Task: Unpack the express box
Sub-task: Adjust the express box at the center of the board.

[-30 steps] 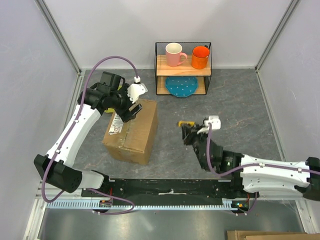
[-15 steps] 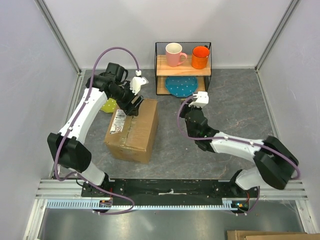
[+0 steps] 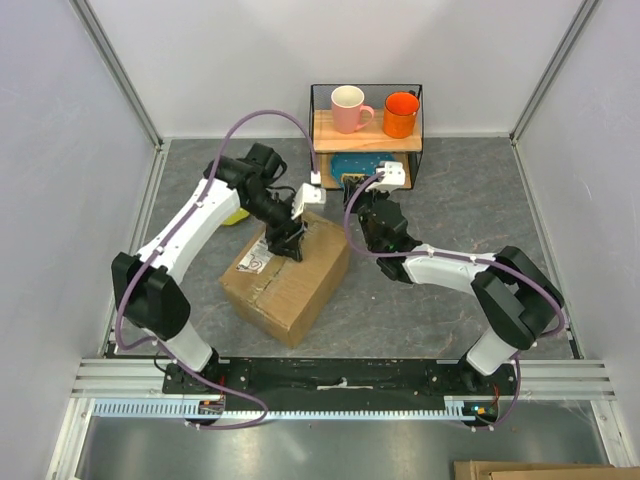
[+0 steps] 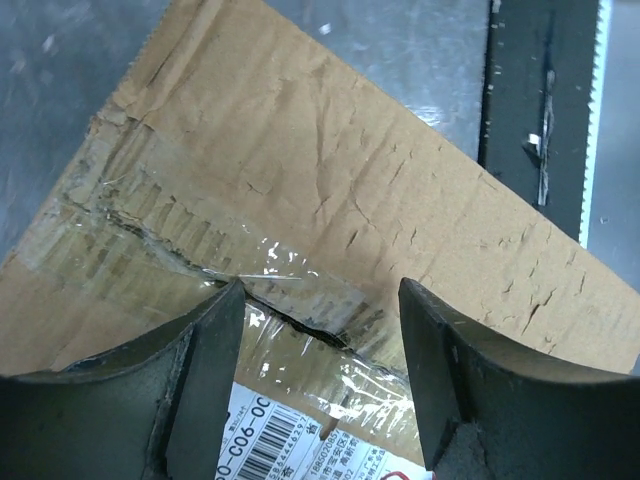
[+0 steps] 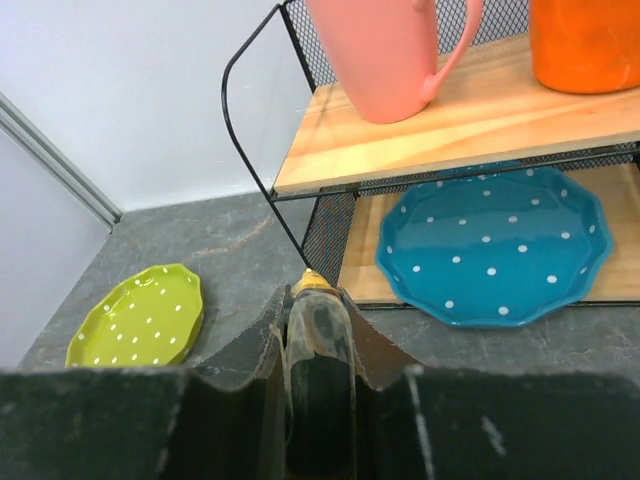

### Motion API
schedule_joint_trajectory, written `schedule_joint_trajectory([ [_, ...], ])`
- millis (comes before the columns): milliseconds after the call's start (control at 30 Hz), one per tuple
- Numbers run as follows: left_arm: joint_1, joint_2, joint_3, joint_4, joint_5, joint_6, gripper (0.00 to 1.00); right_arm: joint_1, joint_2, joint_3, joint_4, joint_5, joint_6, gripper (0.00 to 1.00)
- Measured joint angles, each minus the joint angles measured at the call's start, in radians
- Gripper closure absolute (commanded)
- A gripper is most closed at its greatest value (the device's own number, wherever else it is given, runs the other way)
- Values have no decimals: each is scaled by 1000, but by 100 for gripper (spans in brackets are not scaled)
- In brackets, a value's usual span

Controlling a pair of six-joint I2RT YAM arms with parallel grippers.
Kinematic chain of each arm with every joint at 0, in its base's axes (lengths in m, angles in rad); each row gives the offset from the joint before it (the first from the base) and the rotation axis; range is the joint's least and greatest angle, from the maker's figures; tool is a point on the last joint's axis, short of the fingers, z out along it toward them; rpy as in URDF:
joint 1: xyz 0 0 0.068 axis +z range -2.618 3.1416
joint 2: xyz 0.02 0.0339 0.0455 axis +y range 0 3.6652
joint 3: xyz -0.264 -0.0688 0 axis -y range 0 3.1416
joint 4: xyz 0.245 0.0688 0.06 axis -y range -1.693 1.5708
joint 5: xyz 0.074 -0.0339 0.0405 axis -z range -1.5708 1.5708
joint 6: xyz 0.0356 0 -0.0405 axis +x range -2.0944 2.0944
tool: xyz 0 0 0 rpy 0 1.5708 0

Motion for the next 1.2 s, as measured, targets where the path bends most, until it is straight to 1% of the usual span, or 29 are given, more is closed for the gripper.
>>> schedule_joint_trajectory([
  [133,-70,-60,-84,21,31,116,28,-14,-4,5,-9,-18,2,100],
  [233,-114,-108,-114,-7,19,174,32,-13,-46,-35,-44,-25,29,100],
  [300,-132,-106,-106,-30,-2,188,32,-3,-101,-93,-64,-24,53,100],
  [400,-134,-69,-51,-58,-34,188,31,28,-180,-183,-89,-11,85,100],
  [500,-134,-47,10,-69,-98,172,30,104,-238,-238,-134,13,109,100],
  [600,-133,-27,105,-74,-201,116,26,199,-296,-272,-170,47,127,100],
  [733,-131,-39,153,-50,-343,-8,20,261,-363,-298,-207,74,135,100],
  [767,-131,-43,150,-47,-375,-47,17,267,-381,-304,-217,82,138,100],
  [800,-131,-47,144,-43,-391,-71,7,270,-393,-308,-225,87,140,100],
  [900,-148,-68,67,-24,-423,-154,1,286,-426,-313,-264,117,150,100],
  [967,-181,-75,8,-22,-429,-197,1,313,-456,-328,-289,143,161,100],
  [1000,-204,-79,-11,-4,-461,-209,1,331,-472,-338,-307,158,172,100],
  [1033,-222,-84,-14,4,-480,-228,1,348,-489,-352,-325,176,183,100],
  [1200,-261,-74,-7,21,-481,-289,1,418,-587,-408,-385,270,260,100],
])
